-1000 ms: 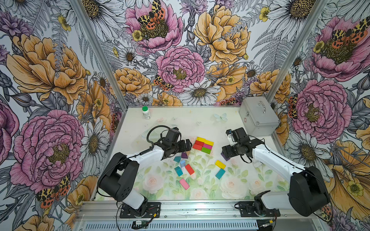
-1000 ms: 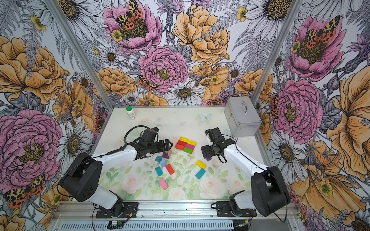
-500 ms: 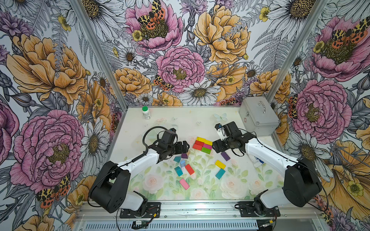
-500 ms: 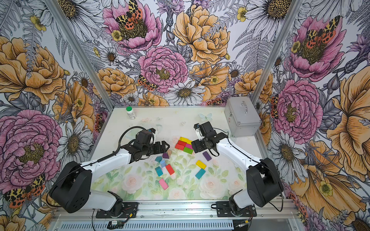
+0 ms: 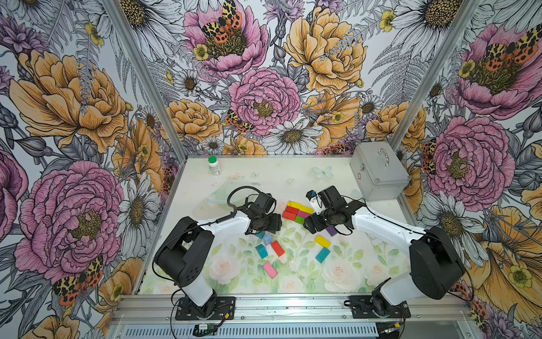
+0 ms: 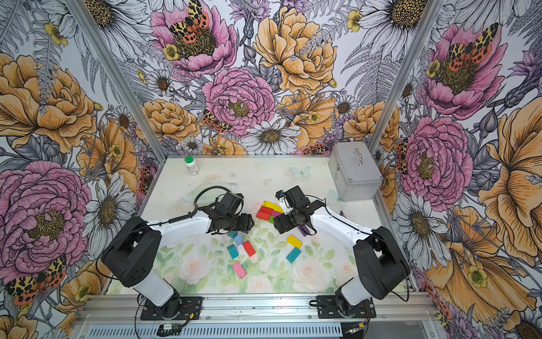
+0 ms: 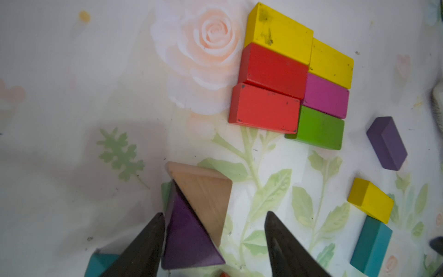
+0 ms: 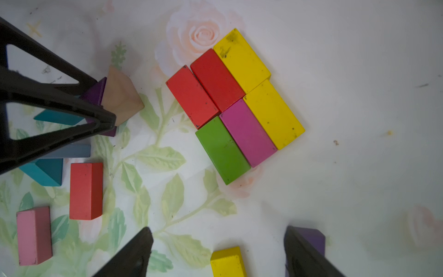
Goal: Assemble a piece of candy with building blocks
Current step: Move the building block to the center of the board.
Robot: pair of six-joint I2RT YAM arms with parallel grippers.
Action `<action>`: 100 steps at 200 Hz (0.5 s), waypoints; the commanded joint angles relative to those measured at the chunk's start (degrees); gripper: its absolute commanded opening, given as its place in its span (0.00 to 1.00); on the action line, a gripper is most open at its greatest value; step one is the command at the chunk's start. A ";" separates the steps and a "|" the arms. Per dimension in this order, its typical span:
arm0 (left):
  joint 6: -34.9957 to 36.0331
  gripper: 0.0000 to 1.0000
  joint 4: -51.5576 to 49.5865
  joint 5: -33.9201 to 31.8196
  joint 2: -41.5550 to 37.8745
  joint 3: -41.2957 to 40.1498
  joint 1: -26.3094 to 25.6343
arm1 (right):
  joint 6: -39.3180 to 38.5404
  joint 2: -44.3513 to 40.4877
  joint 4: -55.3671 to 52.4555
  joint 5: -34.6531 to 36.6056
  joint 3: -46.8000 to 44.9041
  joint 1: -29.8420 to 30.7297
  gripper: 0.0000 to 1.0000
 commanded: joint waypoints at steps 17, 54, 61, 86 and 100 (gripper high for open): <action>2.19 0.66 -3.20 -4.43 2.96 4.38 -1.23 | -1.68 -1.24 3.14 0.15 -1.31 -0.61 0.87; 3.05 0.61 -5.17 -5.57 6.28 7.31 -1.63 | -2.42 -1.52 3.52 -0.77 -1.85 -1.84 0.87; 3.19 0.60 -5.46 -5.68 6.61 7.58 -1.67 | -2.48 -1.72 3.52 -0.91 -1.94 -2.08 0.87; 3.73 0.51 -5.87 -6.01 7.58 8.06 -1.94 | -2.66 -2.47 4.04 -1.32 -2.67 -3.07 0.87; 4.04 0.44 -6.25 -6.26 8.22 8.53 -1.98 | -2.69 -2.68 4.22 -1.52 -3.03 -3.49 0.87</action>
